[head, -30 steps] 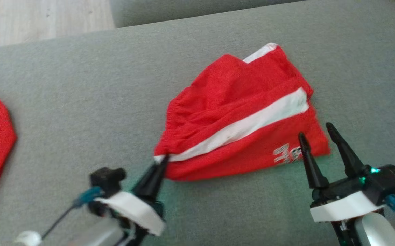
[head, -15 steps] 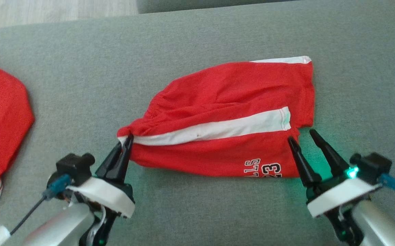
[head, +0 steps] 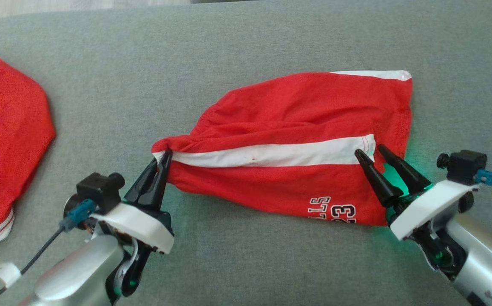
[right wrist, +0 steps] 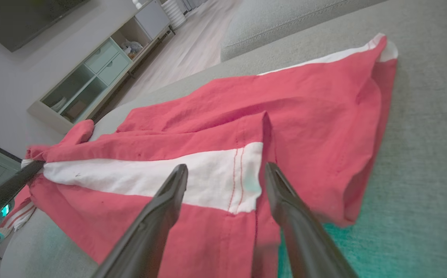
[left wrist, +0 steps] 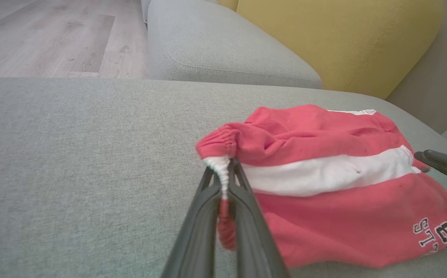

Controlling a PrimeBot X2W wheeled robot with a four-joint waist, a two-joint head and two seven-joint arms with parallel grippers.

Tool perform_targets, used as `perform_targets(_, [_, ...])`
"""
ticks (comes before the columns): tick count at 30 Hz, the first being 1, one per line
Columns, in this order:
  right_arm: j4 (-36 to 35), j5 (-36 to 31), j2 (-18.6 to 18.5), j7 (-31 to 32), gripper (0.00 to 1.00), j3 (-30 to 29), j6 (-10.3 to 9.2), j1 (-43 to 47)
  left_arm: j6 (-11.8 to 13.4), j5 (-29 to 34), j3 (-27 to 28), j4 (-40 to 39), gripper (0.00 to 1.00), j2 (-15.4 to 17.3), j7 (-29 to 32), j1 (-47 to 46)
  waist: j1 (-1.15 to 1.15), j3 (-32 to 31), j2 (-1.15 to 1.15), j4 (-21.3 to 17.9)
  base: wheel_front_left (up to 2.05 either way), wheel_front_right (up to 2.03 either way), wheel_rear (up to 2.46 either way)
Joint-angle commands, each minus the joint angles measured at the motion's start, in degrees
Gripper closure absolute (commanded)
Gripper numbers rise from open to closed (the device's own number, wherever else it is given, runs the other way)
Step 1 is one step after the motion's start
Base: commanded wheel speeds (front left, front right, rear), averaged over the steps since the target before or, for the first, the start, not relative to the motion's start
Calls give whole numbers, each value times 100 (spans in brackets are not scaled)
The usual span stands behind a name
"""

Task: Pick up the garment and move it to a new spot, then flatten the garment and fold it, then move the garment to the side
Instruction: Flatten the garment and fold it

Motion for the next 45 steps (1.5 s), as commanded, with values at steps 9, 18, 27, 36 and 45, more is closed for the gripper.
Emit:
perform_targets(9, [252, 498, -275, -143, 0, 724, 39, -540, -125, 87, 162, 60, 100, 12, -38, -387, -1, 73, 0, 116, 0, 0, 0])
perform_targets(18, [79, 584, -353, -295, 100, 1129, 39, -821, -159, 86, 154, 126, 100, 31, -37, -423, -1, 45, 0, 36, 0, 0, 0])
perform_targets(27, [-847, 84, -514, -302, 100, -508, 39, -1012, -224, 105, 457, -497, 100, 206, 58, -860, -1, 139, 0, -391, 0, 0, 0])
perform_targets(36, [-1196, -610, -1461, -303, 100, -1931, 39, -2656, -568, 796, 581, -419, 100, -162, 877, -3469, -1, 760, 0, -689, 0, 0, 0])
perform_targets(45, [-800, -1005, -1643, -304, 100, -2555, 39, -4715, -902, 1622, 904, 1615, 100, -1522, -52, -5943, -1, 1350, 0, -776, 0, 0, 0])
